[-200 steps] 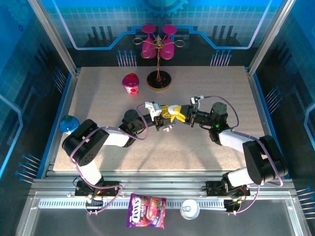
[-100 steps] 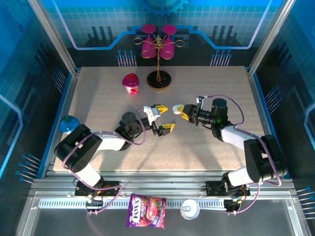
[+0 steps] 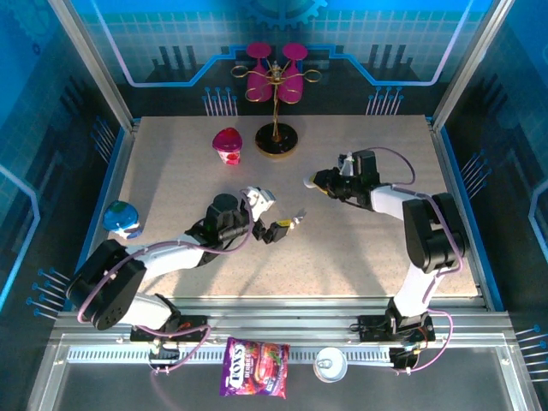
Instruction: Insert wireless bluetooth earbuds into charging case
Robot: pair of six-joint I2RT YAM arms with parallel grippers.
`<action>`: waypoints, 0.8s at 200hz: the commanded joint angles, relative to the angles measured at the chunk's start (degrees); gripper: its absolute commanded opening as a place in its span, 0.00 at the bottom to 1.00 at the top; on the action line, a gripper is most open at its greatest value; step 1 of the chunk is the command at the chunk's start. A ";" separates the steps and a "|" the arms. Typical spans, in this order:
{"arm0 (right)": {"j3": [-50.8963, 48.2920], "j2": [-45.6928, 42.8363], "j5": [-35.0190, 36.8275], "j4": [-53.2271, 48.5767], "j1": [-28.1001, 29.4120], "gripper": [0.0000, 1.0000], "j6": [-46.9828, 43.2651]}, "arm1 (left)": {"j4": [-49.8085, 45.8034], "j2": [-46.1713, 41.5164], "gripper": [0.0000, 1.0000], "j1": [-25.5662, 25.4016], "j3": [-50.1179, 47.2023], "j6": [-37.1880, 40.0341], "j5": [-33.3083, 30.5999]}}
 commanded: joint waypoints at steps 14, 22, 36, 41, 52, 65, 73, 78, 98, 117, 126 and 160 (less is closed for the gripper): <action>5.37 6.00 4.83 -5.12 -1.42 0.20 -4.47 | -12.62 -2.94 0.99 0.40 2.03 0.74 -8.08; 6.48 7.29 5.28 -6.17 -1.54 0.21 -4.97 | -13.91 -3.08 0.99 0.69 2.36 -0.06 -9.00; 7.90 9.22 6.25 -7.43 -1.73 0.21 -5.34 | -16.92 -2.93 0.99 1.64 3.64 -3.14 -10.15; 8.33 9.86 6.48 -7.78 -1.86 0.21 -5.45 | -17.86 -2.69 0.99 2.18 4.13 -4.23 -10.06; 9.06 10.96 6.87 -8.41 -2.11 0.21 -5.47 | -20.26 -1.95 0.99 3.14 5.30 -6.50 -10.56; 9.46 11.75 7.83 -8.93 -2.37 0.22 -5.93 | -22.86 -1.01 0.99 3.95 6.63 -8.30 -11.69; 9.65 11.85 8.49 -9.46 -2.47 0.23 -6.28 | -24.04 -0.56 0.99 4.20 7.14 -8.51 -12.38; 9.65 11.84 8.91 -9.76 -2.48 0.25 -6.67 | -24.57 -0.39 0.99 4.14 7.27 -8.96 -13.20; 9.23 10.28 10.82 -11.31 -2.85 0.34 -8.44 | -26.64 0.23 0.99 4.77 7.94 -11.17 -16.12; 7.94 7.07 13.40 -12.48 -3.41 0.48 -10.10 | -30.34 1.30 0.99 5.46 9.62 -13.65 -18.66; 7.09 5.19 14.68 -12.67 -3.66 0.56 -11.21 | -32.88 2.23 0.99 5.66 10.96 -14.60 -19.96; 3.94 -1.99 18.41 -13.96 -3.97 0.82 -15.47 | -41.07 6.19 0.99 6.11 15.76 -15.13 -23.20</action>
